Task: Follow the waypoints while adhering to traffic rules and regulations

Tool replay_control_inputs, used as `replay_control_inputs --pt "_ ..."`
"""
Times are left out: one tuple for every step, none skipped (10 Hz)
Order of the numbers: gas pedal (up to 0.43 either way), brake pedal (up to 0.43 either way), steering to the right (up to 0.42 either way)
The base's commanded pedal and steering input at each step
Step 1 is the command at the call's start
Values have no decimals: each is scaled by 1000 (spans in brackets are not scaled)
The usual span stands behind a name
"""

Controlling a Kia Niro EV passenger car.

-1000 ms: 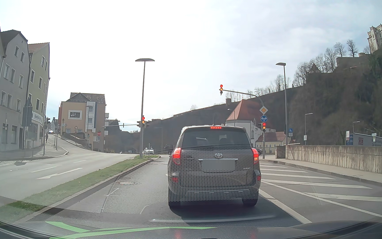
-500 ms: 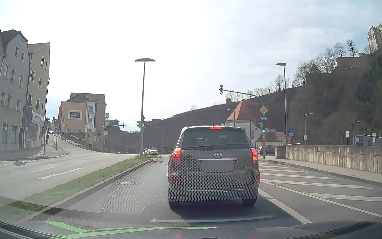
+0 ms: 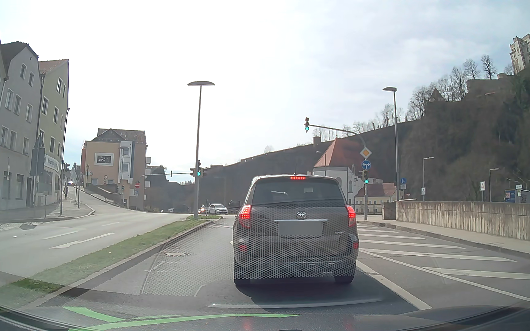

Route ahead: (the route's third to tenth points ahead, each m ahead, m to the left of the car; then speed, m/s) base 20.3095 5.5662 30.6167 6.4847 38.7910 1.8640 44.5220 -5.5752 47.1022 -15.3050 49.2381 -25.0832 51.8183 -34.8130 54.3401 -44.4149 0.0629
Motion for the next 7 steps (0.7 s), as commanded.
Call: replay_control_inputs --pt "0 0 7" --pt "0 0 5" --pt "0 0 5" --pt "0 0 4" --pt "0 0 4" --pt "0 0 2" --pt "0 0 0"
